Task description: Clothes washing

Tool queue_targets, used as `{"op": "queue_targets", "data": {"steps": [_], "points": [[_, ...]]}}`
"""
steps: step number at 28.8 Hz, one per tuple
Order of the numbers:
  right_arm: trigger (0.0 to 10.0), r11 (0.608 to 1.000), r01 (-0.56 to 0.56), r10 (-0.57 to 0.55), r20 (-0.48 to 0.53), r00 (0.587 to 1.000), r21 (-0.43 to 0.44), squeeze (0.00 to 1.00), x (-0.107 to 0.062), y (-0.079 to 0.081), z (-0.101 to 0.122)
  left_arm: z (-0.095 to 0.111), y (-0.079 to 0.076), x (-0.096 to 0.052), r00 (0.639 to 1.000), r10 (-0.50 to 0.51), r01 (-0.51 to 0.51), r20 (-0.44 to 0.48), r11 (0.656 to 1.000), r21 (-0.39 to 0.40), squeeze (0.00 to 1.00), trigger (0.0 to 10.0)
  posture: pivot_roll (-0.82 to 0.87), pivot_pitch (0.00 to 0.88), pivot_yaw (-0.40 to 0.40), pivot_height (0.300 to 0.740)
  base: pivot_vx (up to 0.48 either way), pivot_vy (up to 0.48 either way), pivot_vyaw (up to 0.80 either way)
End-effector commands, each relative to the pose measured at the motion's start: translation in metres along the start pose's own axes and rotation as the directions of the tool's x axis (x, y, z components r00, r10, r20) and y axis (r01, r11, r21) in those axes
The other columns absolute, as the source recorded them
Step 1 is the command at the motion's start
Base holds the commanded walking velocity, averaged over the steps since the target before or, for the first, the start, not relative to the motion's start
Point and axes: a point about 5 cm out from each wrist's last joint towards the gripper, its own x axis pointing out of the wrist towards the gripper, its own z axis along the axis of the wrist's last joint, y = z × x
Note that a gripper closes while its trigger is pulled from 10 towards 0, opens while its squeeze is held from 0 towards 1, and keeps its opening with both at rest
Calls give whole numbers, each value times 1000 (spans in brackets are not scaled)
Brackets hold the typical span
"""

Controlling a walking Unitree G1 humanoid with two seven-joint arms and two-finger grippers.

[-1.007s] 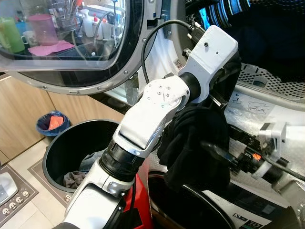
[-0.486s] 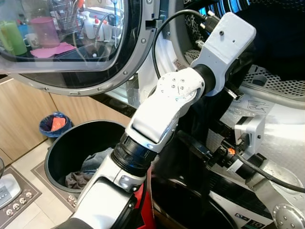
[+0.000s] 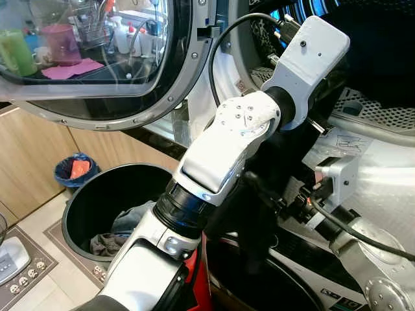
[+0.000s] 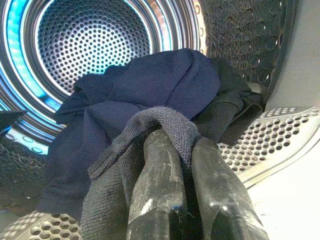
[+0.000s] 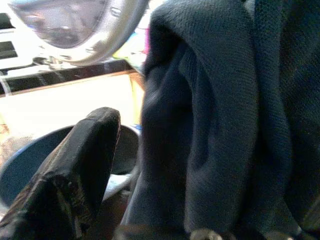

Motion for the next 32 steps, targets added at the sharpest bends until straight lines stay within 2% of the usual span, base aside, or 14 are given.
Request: {"op": "queue_targets", "data": {"steps": [1, 7, 11, 12, 14, 15, 16, 17, 21, 26, 32], "points": [[10000, 999, 43, -43, -2, 999, -4, 0, -1, -7, 0, 20, -3, 2, 997, -23, 22, 75, 1000, 16, 0, 10000, -2, 109, 29, 740, 0, 0, 0], [10000, 995, 101, -101, 3, 995, -1, 0, 1, -12, 1, 19, -3, 2, 997, -20, 20, 72, 1000, -2, 0, 10000, -2, 112, 33, 740, 0, 0, 0], [10000, 997, 52, -53, 17, 998, 49, 0, 6, -2, 2, 19, -4, 3, 997, -20, 20, 73, 1000, -4, 0, 10000, -2, 112, 35, 740, 0, 0, 0], [4000, 996, 60, -61, 9, 998, 65, 0, 7, -1, 0, 19, -4, 3, 997, -19, 19, 74, 1000, -4, 0, 10000, -2, 112, 35, 740, 0, 0, 0], [3725, 995, 65, -65, 6, 998, 69, 0, 8, -1, 0, 20, -3, 3, 997, -11, 11, 72, 1000, -3, 0, 10000, 3, 111, 35, 740, 0, 0, 0], [784, 995, 71, -71, 1, 997, 70, 0, 8, 0, -1, 20, -3, 4, 997, -8, 8, 73, 1000, -4, 0, 10000, 5, 109, 35, 740, 0, 0, 0], [784, 995, 75, -75, -3, 997, 70, 0, 8, 0, -2, 20, -3, 4, 997, -7, 7, 74, 1000, -5, 0, 10000, 5, 109, 35, 740, 0, 0, 0], [0, 994, 77, -77, -8, 997, 72, 0, 9, 0, -2, 21, -2, 4, 997, -3, 3, 77, 1000, -3, 0, 10000, 6, 108, 35, 740, 0, 0, 0], [0, 996, 67, -65, -40, 997, 51, 0, 10, 3, -6, 22, 0, 4, 997, 16, -15, 80, 1000, -15, 0, 10000, 9, 108, 32, 740, 0, 0, 0], [0, 994, 108, -108, -53, 993, 3, 0, 11, -1, -7, 22, 3, 5, 996, 55, -53, 72, 998, -38, 0, 10000, 10, 108, 30, 740, 0, 0, 0], [0, 992, 129, -129, -49, 990, 3, 0, 14, -2, -5, 23, 3, 5, 995, 69, -66, 75, 997, -43, 0, 10000, 11, 106, 27, 740, 0, 0, 0]]}}
